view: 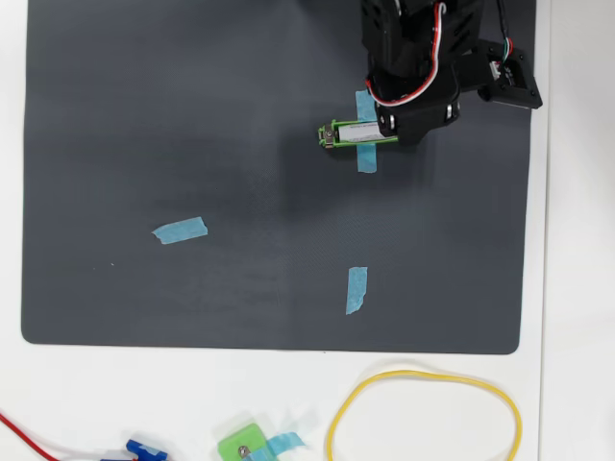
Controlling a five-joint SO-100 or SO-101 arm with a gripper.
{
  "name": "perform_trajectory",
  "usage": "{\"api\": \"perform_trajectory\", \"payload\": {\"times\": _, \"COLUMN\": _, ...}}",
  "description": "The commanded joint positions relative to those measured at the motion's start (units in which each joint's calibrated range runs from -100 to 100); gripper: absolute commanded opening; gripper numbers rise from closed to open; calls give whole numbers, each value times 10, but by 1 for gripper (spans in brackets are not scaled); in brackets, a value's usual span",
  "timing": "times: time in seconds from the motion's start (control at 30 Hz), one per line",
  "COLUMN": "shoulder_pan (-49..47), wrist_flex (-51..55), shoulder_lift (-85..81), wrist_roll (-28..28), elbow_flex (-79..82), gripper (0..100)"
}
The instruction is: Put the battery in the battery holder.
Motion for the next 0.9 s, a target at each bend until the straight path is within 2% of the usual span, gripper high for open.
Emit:
{"api": "perform_trajectory", "payload": {"times": 0.0, "shoulder_pan": 11, "wrist_flex": -1, "shoulder_lift": -20, "wrist_roll": 2, "elbow_flex": -3, "gripper": 0}}
{"api": "perform_trajectory", "payload": {"times": 0.17, "shoulder_pan": 12, "wrist_flex": -2, "shoulder_lift": -10, "wrist_roll": 2, "elbow_flex": -3, "gripper": 0}}
{"api": "perform_trajectory", "payload": {"times": 0.27, "shoulder_pan": 51, "wrist_flex": -7, "shoulder_lift": -9, "wrist_roll": 2, "elbow_flex": -3, "gripper": 0}}
{"api": "perform_trajectory", "payload": {"times": 0.4, "shoulder_pan": 48, "wrist_flex": -10, "shoulder_lift": 56, "wrist_roll": 2, "elbow_flex": -11, "gripper": 0}}
{"api": "perform_trajectory", "payload": {"times": 0.67, "shoulder_pan": 55, "wrist_flex": -10, "shoulder_lift": 53, "wrist_roll": 2, "elbow_flex": -11, "gripper": 0}}
{"api": "perform_trajectory", "payload": {"times": 0.77, "shoulder_pan": 24, "wrist_flex": -7, "shoulder_lift": -118, "wrist_roll": 44, "elbow_flex": 68, "gripper": 0}}
{"api": "perform_trajectory", "payload": {"times": 0.83, "shoulder_pan": -50, "wrist_flex": -7, "shoulder_lift": -232, "wrist_roll": 100, "elbow_flex": 160, "gripper": 0}}
{"api": "perform_trajectory", "payload": {"times": 0.87, "shoulder_pan": -51, "wrist_flex": -9, "shoulder_lift": -305, "wrist_roll": 126, "elbow_flex": 216, "gripper": 0}}
